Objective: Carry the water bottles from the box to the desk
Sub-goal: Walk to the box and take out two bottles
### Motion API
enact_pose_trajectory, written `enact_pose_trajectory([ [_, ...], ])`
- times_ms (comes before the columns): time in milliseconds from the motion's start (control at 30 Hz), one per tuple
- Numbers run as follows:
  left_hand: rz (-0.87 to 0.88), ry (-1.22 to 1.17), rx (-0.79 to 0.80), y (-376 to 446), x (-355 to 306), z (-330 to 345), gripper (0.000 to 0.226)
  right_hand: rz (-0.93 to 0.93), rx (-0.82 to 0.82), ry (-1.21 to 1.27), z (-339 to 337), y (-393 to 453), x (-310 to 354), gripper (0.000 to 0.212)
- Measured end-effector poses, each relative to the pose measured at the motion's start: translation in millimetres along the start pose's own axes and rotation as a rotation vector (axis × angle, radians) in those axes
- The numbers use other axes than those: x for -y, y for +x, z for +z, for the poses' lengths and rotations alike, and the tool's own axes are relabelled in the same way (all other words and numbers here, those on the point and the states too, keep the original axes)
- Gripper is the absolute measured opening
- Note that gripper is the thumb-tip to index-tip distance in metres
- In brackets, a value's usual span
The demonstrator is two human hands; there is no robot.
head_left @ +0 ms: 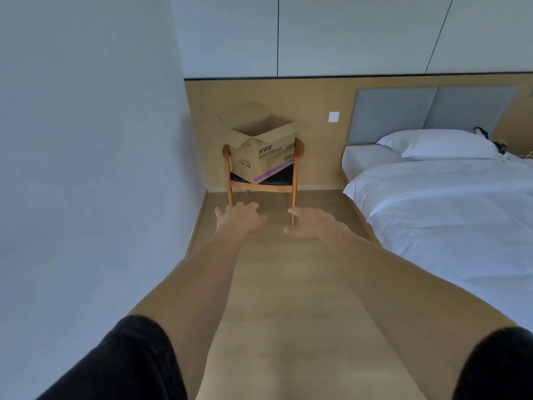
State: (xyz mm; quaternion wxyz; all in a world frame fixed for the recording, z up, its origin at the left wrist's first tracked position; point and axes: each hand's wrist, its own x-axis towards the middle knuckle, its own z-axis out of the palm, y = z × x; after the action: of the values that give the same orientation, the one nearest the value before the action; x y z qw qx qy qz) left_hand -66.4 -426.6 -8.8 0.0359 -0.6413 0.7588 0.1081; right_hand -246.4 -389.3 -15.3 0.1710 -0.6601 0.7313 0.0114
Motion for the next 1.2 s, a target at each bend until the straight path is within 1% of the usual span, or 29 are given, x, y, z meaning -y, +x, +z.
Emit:
enact_pose_trajectory([
  [200,-0.001,-0.013,-0.045,98.3,-33.5,-23.2,0.048,-0.007,-0.036,0.005,-49.3,99.1,-31.2,0.069],
  [400,-0.020,-0.018,-0.051,183.2,-48.1,-36.0,0.051,-0.027,-0.022,-0.007,-71.5,173.6,-50.4,0.067],
  [533,0.017,-0.035,-0.062,246.6,-57.1,-36.8,0.040,-0.014,-0.044,0.003,-82.3,224.4,-64.9,0.062],
  [667,0.055,-0.086,-0.062,317.5,-67.7,-38.8,0.047,-0.005,-0.075,-0.005,-96.4,288.5,-78.4,0.058],
  [733,0.090,-0.104,-0.071,357.3,-68.3,-43.3,0.044,0.012,-0.079,-0.006,-105.5,324.3,-81.4,0.058],
  [767,0.112,-0.107,-0.060,377.7,-68.3,-47.1,0.043,0.024,-0.082,-0.009,-110.6,343.5,-81.6,0.059],
  [833,0.154,-0.031,-0.044,419.7,-66.5,-54.2,0.039,0.047,-0.075,-0.015,-121.7,382.0,-79.4,0.062],
  [900,0.161,0.026,-0.038,459.2,-62.9,-60.9,0.034,0.055,-0.071,-0.007,-134.4,417.5,-74.8,0.064],
  [1000,0.159,-0.037,-0.048,516.9,-60.7,-67.3,0.031,0.037,-0.082,0.029,-150.6,464.8,-72.5,0.062],
  [1133,0.173,-0.070,-0.030,581.7,-65.2,-65.7,0.022,0.051,-0.056,0.043,-166.5,514.5,-81.9,0.061],
  [1167,0.177,-0.087,-0.006,596.9,-68.4,-66.4,0.024,0.061,-0.058,0.038,-169.2,526.8,-86.7,0.060],
  [1200,0.171,-0.117,0.026,613.4,-71.4,-66.1,0.032,0.068,-0.060,0.035,-171.9,539.1,-91.7,0.059],
])
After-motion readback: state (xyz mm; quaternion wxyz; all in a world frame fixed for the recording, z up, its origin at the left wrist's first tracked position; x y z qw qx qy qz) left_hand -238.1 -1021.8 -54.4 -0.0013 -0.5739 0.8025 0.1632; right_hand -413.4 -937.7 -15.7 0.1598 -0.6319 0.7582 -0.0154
